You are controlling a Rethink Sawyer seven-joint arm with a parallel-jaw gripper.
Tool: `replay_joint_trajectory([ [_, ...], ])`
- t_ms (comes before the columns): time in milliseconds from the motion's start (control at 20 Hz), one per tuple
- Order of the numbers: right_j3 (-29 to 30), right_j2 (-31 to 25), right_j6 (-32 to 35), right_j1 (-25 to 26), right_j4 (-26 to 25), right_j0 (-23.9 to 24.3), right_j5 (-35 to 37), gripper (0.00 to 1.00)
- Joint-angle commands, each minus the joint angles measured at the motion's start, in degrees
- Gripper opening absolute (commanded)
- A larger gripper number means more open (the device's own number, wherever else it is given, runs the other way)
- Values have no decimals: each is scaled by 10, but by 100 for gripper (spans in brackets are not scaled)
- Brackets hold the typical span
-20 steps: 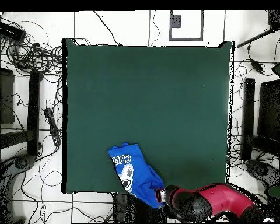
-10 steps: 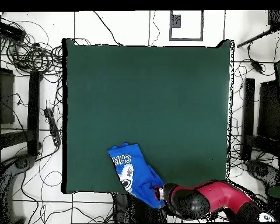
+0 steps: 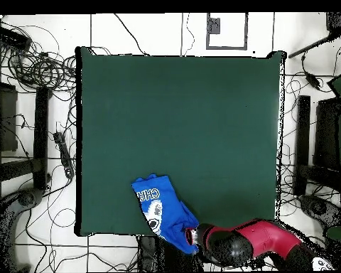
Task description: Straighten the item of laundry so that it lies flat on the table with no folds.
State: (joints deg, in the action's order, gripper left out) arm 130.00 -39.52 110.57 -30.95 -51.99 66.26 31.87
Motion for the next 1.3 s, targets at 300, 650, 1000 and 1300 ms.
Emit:
replay_joint_trajectory([
  [300,-43,-30,-108,-18,-10,-17,39,100],
  [650,-37,-37,-113,-29,-6,-10,38,100],
  [1000,-35,-38,-101,-40,-10,-10,21,0],
  [1300,-29,-29,-95,-61,2,-26,46,0],
])
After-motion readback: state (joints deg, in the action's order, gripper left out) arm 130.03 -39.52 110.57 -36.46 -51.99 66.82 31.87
